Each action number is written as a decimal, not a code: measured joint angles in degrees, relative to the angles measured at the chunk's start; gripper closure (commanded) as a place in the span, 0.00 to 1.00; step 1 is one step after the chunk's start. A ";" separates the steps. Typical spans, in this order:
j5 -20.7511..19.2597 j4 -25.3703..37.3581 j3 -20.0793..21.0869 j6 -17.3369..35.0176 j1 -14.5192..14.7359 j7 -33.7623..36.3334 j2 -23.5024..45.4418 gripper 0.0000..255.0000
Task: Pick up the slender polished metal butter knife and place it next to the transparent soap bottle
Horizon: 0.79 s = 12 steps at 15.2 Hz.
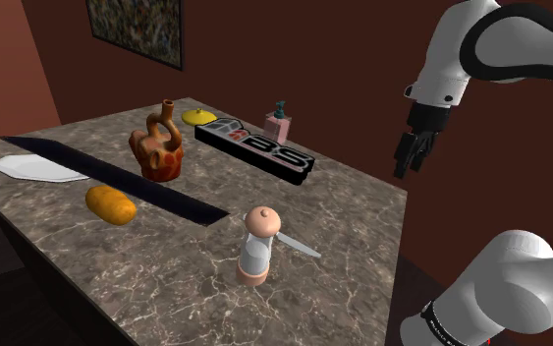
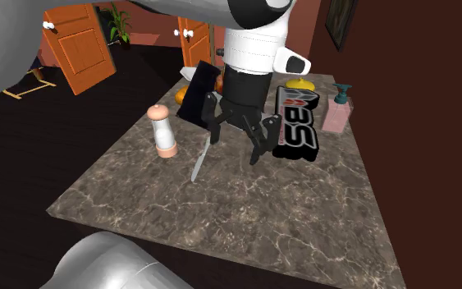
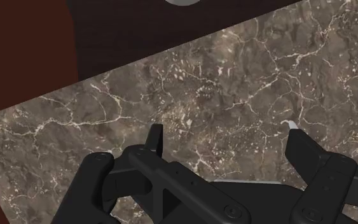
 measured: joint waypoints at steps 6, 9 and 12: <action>1.54 -4.63 3.82 8.94 2.14 1.37 0.73 0.00; 2.56 -7.53 6.86 15.96 3.80 2.59 2.08 0.00; 3.33 -9.89 10.15 23.60 5.36 3.99 4.64 0.00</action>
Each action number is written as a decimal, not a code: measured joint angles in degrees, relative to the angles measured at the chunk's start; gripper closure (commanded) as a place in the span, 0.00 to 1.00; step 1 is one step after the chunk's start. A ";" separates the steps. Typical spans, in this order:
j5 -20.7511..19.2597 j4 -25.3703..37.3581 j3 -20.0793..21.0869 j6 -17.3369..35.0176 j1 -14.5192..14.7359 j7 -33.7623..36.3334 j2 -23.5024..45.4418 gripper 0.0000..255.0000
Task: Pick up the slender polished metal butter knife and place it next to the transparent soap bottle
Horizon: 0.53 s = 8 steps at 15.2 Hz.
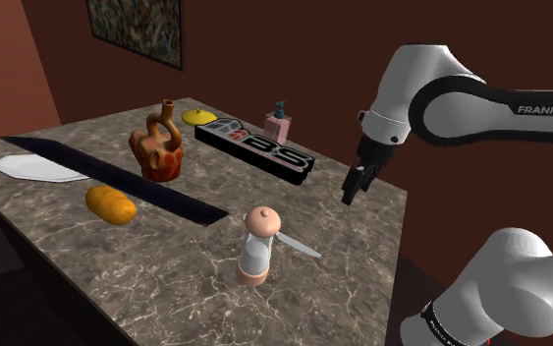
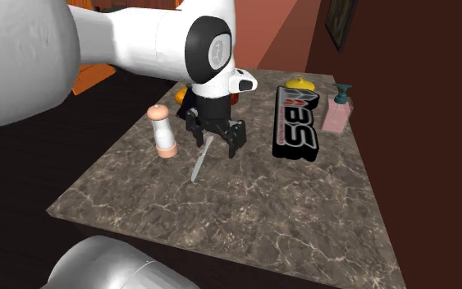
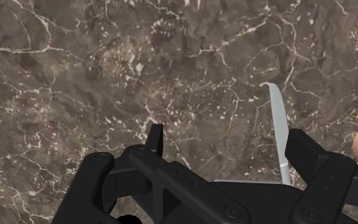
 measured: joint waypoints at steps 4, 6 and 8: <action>0.17 -1.98 4.28 9.79 1.61 1.97 4.19 0.00; -0.22 -2.03 6.60 14.40 2.11 3.32 6.99 0.00; -1.11 -2.43 8.98 19.51 2.28 4.81 10.20 0.00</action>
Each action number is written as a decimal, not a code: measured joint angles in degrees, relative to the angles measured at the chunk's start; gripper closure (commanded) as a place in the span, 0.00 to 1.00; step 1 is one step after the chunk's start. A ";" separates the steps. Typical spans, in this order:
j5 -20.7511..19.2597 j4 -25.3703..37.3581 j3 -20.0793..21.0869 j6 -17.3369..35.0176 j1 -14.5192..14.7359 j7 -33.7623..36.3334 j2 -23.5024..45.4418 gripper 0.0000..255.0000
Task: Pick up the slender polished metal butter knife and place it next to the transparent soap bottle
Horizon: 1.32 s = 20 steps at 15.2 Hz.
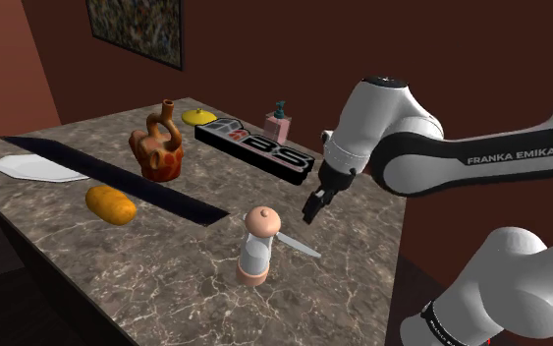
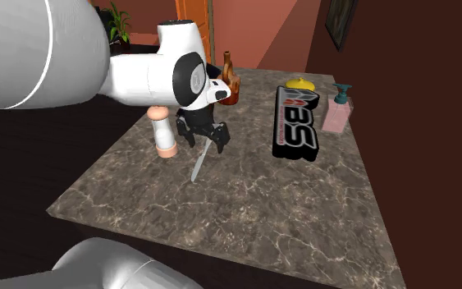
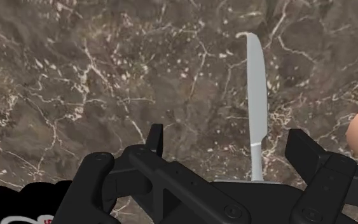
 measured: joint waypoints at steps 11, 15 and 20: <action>-11.73 2.01 10.42 19.76 -3.76 11.28 16.98 0.00; -14.21 1.91 11.11 22.23 -4.84 13.17 19.65 0.00; -14.55 1.83 11.16 22.62 -4.98 13.39 19.96 0.00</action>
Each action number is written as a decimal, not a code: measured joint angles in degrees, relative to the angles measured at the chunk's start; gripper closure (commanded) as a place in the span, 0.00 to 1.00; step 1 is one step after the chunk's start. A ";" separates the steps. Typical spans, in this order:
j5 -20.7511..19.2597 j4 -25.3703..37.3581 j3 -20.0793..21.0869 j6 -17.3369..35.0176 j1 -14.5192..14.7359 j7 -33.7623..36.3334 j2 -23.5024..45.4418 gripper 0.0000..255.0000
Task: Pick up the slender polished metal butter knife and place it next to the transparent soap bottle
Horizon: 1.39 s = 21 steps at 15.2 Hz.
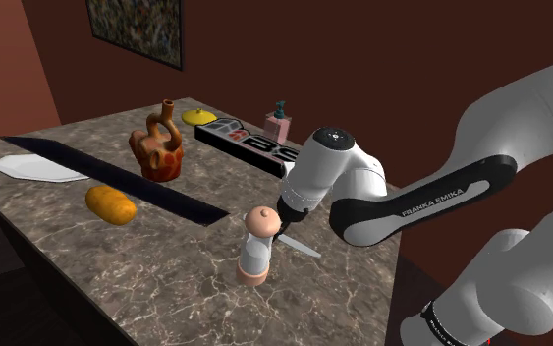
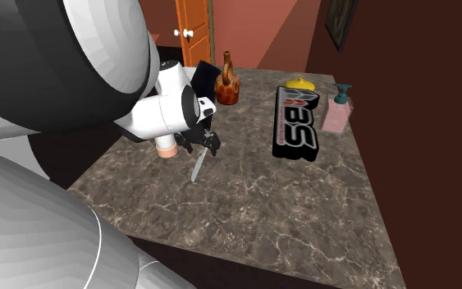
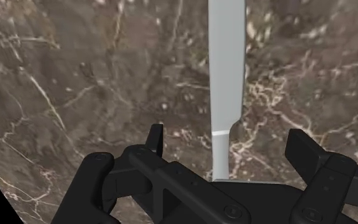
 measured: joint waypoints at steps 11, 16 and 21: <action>0.04 0.73 0.03 -0.15 0.05 -0.24 -0.01 1.00; 2.06 0.79 -0.65 -2.38 0.70 -1.92 -2.02 1.00; 4.47 2.33 -1.45 -6.43 1.72 -3.96 -4.74 1.00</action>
